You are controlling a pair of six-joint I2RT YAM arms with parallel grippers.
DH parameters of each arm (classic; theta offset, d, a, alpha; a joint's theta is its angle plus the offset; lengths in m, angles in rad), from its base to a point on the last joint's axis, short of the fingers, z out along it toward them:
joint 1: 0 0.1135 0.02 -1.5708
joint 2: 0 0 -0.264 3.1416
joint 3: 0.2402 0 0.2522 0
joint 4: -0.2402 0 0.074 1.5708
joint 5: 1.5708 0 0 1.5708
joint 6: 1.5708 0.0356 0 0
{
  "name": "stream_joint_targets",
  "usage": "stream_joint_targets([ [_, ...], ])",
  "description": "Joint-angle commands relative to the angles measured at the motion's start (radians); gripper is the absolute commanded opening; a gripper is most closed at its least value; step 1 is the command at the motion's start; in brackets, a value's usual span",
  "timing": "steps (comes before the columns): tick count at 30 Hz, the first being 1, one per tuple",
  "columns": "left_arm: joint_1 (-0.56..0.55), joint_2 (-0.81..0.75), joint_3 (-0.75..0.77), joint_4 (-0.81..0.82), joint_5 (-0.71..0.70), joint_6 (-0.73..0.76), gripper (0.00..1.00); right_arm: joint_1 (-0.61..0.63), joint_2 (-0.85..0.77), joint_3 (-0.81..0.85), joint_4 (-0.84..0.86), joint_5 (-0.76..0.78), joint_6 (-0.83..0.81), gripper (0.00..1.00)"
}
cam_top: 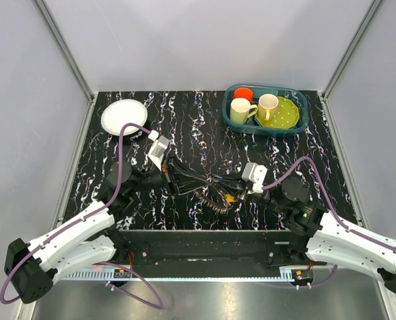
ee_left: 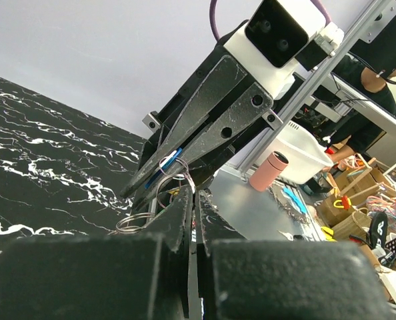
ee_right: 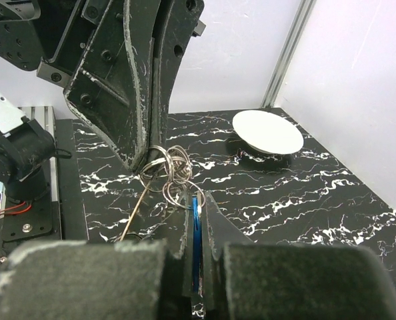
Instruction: Remove the keys from the keyring
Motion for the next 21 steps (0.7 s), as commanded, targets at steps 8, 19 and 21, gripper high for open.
stream_joint_targets([
  [8,0.006,0.004,0.043,0.137,0.063,-0.088,0.00,-0.016,0.012,0.005,0.070,0.016,-0.022,0.00],
  [19,0.028,-0.003,0.026,0.159,0.024,-0.123,0.00,-0.015,0.017,-0.031,0.113,0.011,-0.032,0.00],
  [21,0.034,0.006,0.023,0.209,0.028,-0.169,0.00,-0.016,0.021,-0.042,0.128,0.005,-0.029,0.00],
])
